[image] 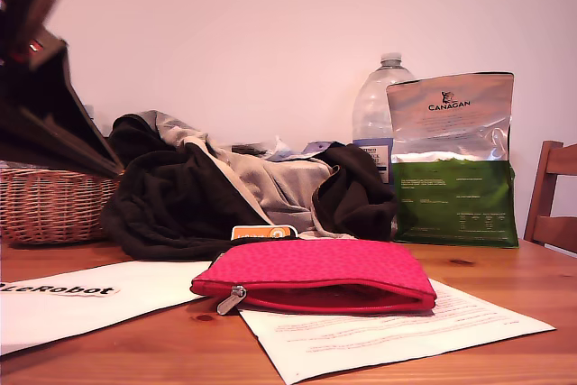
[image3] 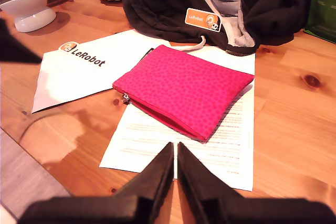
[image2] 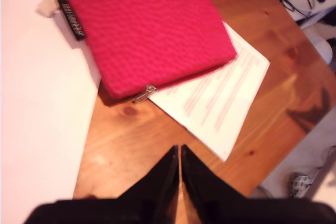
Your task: Close the zipper in the zip bag in front of you
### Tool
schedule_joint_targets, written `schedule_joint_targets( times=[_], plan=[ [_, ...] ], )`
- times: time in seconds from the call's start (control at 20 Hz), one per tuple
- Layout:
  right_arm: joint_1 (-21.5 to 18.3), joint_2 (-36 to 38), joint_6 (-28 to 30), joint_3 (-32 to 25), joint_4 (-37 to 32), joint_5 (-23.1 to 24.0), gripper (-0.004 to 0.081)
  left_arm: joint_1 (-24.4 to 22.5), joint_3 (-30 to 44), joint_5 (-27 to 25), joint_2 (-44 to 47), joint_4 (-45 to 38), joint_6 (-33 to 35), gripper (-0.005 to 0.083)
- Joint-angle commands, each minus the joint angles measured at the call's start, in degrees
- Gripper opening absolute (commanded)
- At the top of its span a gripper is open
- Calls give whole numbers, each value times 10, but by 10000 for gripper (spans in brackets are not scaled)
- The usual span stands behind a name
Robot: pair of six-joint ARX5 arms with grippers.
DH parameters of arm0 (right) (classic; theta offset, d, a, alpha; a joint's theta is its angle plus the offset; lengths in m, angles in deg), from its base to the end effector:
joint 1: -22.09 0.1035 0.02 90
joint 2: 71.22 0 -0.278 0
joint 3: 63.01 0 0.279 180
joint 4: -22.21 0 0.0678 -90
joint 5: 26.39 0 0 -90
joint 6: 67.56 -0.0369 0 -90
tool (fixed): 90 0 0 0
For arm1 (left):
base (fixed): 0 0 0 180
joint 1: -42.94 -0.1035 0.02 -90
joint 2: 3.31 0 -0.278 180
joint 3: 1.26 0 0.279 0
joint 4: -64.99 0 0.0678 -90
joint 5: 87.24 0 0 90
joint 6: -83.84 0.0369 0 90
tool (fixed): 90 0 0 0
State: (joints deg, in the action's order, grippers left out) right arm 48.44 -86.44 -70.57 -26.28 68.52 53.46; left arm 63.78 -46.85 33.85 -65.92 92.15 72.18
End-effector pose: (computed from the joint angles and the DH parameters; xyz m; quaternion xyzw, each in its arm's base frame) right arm 0.0920 0.0528 0.2351 -0.0059 0.2206 0.3002 0.9280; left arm 0.2083 -0.0997 0.1994 -0.1180 0.4138 -0.3655 0.8253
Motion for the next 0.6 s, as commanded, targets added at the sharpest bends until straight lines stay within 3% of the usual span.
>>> schedule_joint_targets(
  times=[0.0,0.25,0.55],
  plan=[
    [3,-2,-1,-1,-7,-4,-11,-16,-21,24,-40,-12,0,-21],
    [3,-2,0,-1,-8,-4,-11,-42,-89,75,-154,-16,-55,14],
    [3,-2,0,-1,-9,-4,-11,-42,-158,84,-290,-16,-96,181]
  ],
)
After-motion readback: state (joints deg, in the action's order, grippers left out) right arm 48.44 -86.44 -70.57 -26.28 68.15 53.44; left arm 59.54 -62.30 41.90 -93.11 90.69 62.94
